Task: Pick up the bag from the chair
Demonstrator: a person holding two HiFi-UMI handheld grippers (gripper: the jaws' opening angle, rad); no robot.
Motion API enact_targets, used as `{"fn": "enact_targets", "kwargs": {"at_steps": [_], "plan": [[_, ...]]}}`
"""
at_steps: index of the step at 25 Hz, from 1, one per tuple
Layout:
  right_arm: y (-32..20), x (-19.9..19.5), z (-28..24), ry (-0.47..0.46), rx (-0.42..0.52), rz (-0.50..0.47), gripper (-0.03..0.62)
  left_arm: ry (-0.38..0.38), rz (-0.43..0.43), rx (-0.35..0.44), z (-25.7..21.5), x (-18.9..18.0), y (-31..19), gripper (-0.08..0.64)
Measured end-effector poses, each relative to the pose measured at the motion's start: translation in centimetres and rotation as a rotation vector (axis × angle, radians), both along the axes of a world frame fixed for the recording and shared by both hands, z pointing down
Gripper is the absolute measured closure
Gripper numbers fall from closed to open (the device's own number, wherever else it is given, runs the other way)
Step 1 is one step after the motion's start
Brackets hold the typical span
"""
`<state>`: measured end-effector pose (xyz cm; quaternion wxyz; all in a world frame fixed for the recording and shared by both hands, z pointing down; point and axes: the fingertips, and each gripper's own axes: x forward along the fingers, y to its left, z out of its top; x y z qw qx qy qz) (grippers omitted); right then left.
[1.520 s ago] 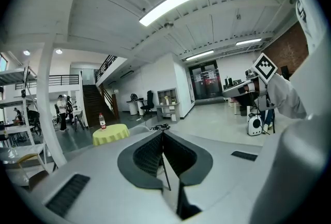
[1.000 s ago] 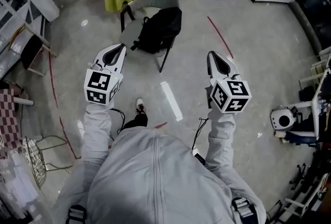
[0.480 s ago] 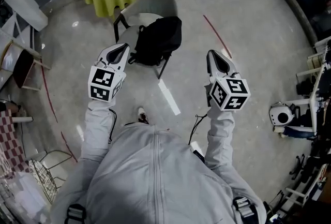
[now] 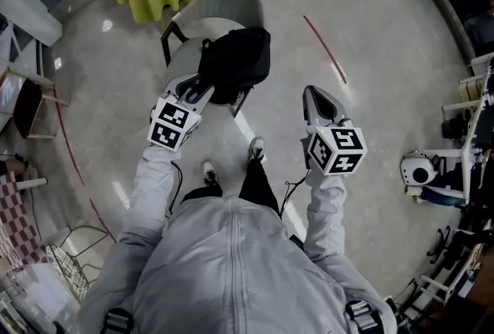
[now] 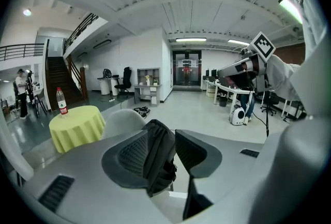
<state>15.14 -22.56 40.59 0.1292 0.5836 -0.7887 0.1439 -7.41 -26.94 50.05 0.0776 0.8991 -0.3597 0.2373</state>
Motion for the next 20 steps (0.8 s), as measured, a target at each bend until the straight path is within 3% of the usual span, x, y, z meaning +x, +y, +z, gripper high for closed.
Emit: {"fn": "enact_targets", "kwargs": {"at_steps": [13,16,20], "plan": [[-8.1,4.8,7.5,-0.029,-0.149,-0.092,0.581,-0.145,0.006,-0.241,17.7,8.0,-5.9,0.363],[-9.1,5.8,9.4,-0.044,-0.170,-0.076,0.581,-0.157,0.017,-0.248,20.6,9.0,-7.2,0.362],[-9.6,6.2,11.1,-0.065,-0.190,-0.078,0.581,-0.128,0.100,-0.207,21.8,11.5,-7.5,0.347]]}}
